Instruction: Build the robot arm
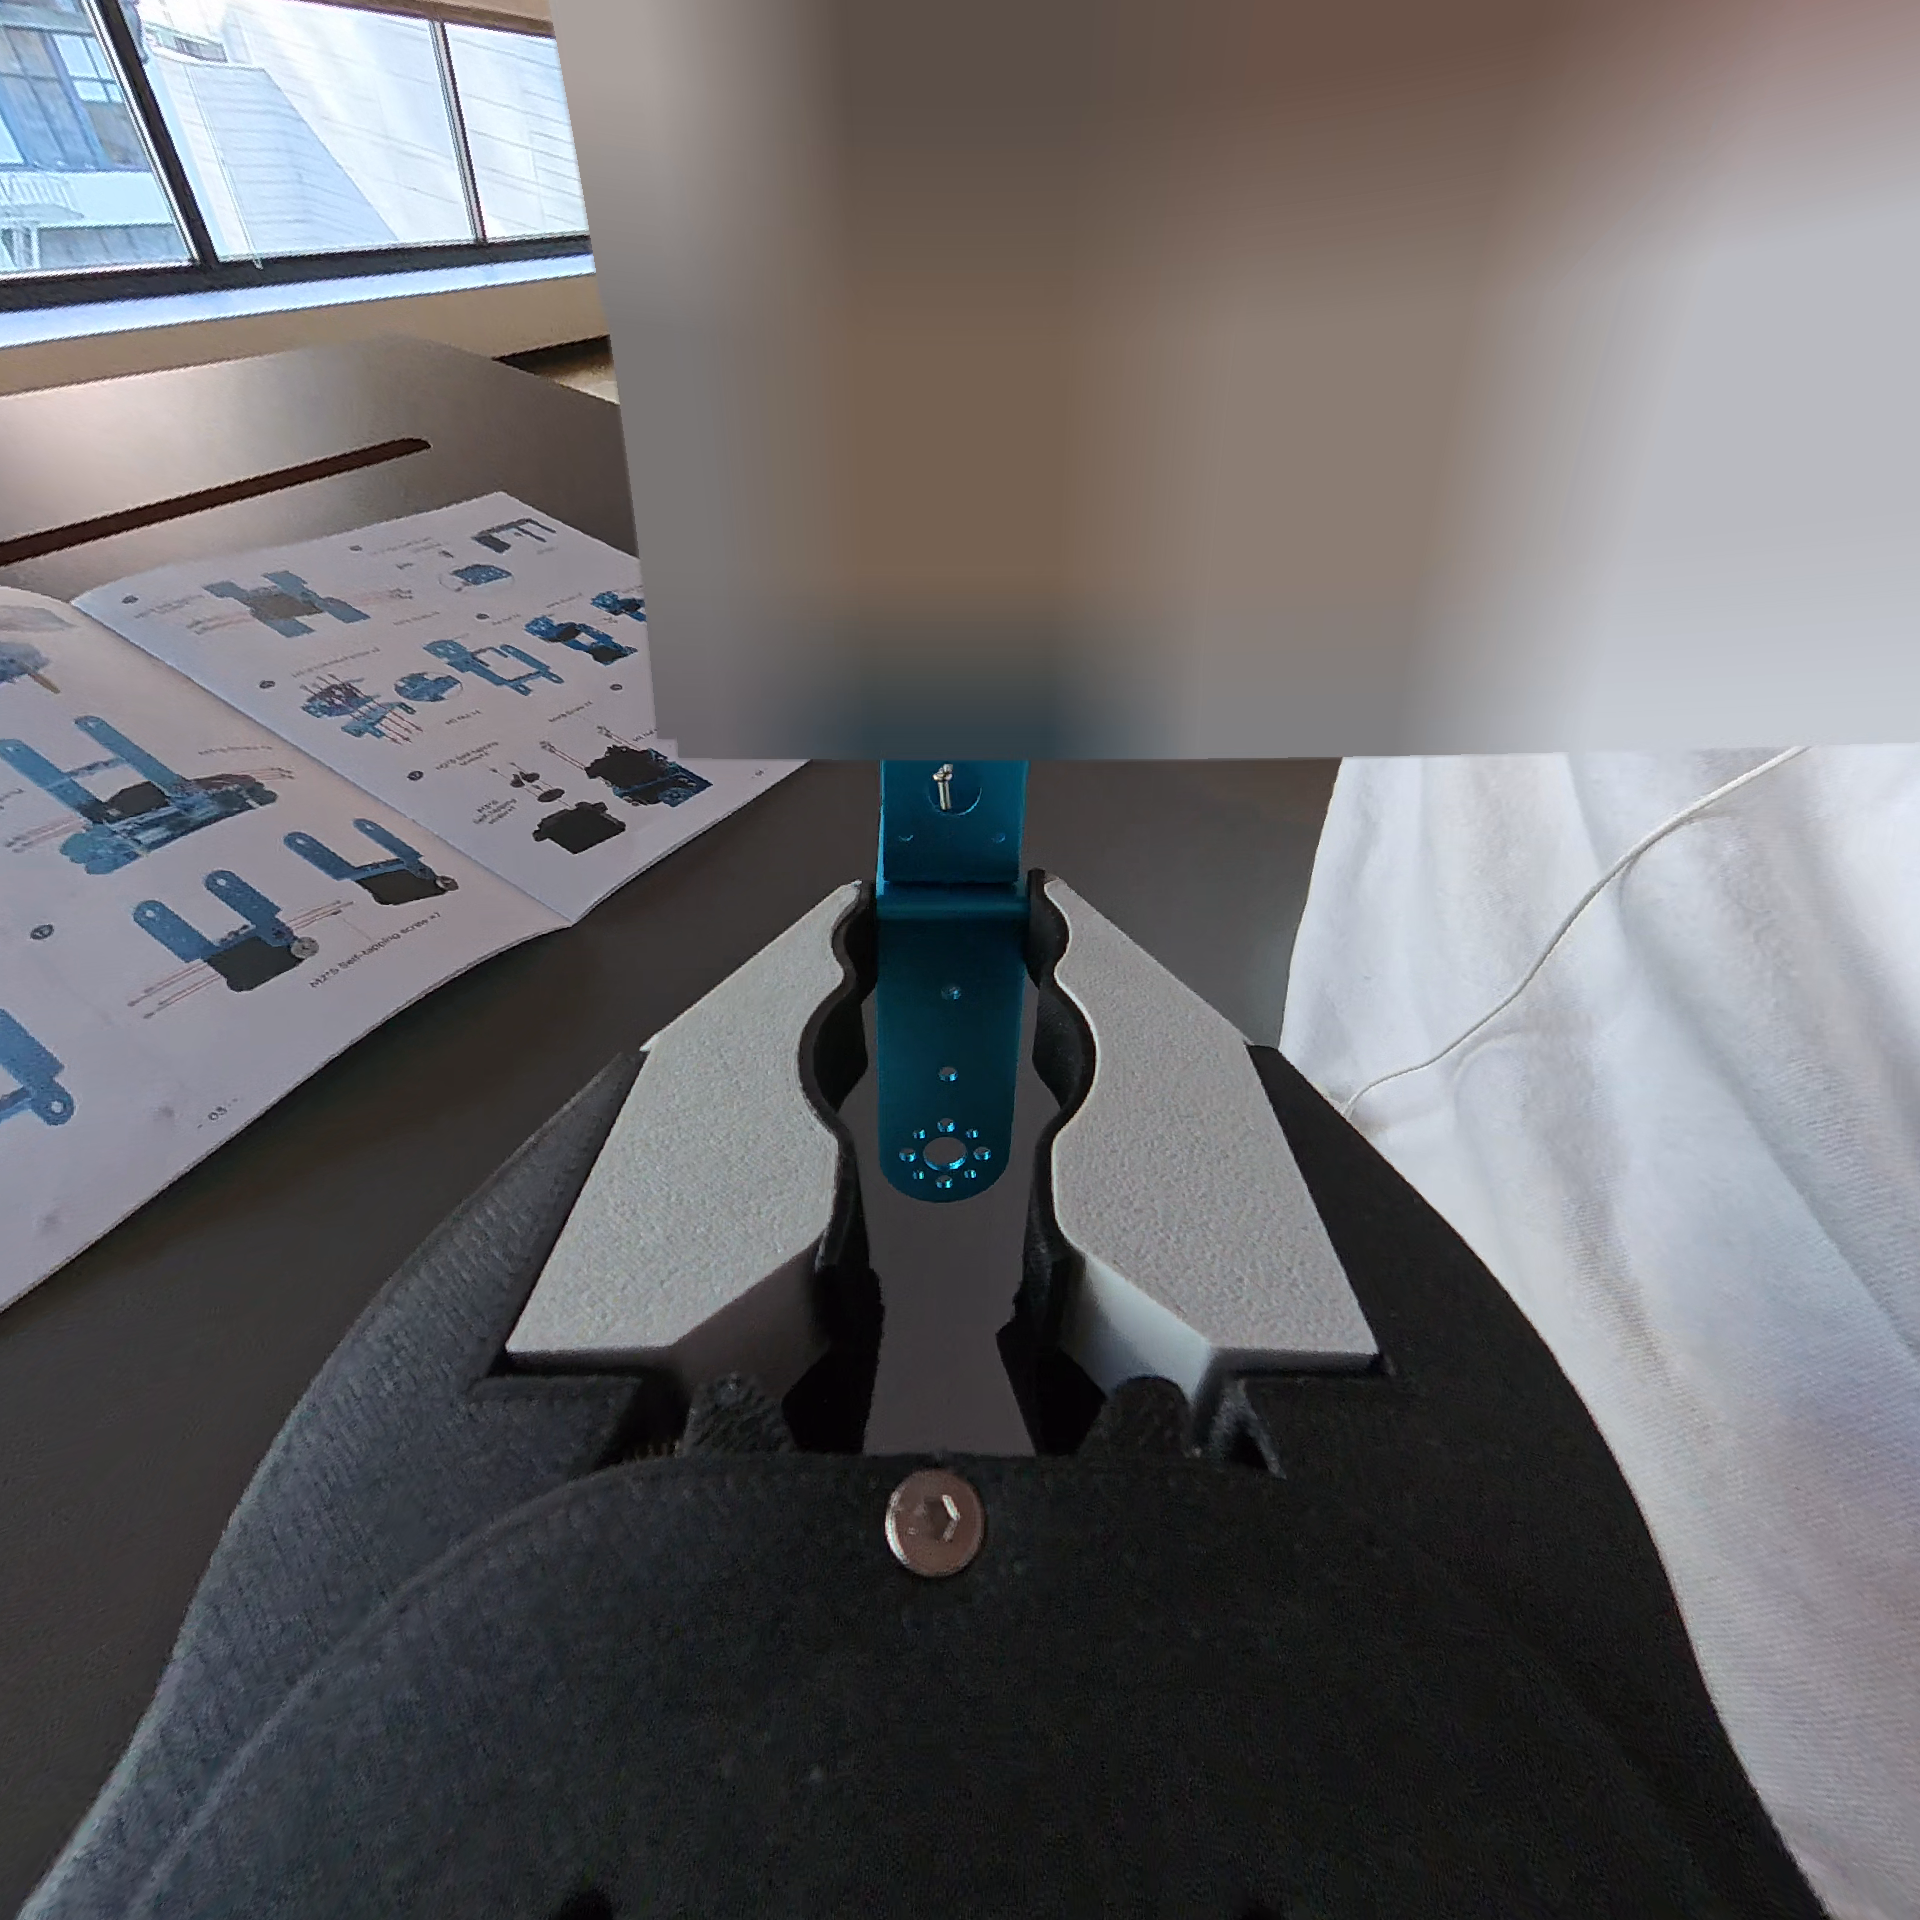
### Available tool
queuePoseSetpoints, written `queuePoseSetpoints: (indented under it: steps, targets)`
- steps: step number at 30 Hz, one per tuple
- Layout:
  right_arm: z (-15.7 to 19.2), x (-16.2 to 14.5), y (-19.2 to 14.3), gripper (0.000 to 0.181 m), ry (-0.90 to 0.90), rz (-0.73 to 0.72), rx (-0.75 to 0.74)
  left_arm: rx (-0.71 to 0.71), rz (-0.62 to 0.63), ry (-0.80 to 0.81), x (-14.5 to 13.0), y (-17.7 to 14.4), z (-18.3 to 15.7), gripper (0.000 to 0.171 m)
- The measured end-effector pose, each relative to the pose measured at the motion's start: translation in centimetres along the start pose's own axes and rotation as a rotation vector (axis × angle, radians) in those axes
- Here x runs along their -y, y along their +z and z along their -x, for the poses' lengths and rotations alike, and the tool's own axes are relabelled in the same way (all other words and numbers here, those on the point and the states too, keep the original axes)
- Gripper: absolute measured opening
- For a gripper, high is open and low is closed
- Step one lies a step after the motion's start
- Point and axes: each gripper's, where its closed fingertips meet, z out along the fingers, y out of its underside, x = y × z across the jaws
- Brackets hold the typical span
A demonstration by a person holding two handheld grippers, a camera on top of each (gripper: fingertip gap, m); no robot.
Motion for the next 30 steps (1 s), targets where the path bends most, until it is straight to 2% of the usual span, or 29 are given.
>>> queuePoseSetpoints:
  steps: [11,30]
  targets:
    - [0.06,0.3,0.11,0.017,-0.031,0.06,0.038,0.005,-0.003,-0.006,-0.05,0.02,0.09,0.027]
    - [0.05,0.58,0.52,0.017,-0.047,0.068,0.037,0.013,-0.016,-0.012,0.06,-0.3,-0.04,0.027]
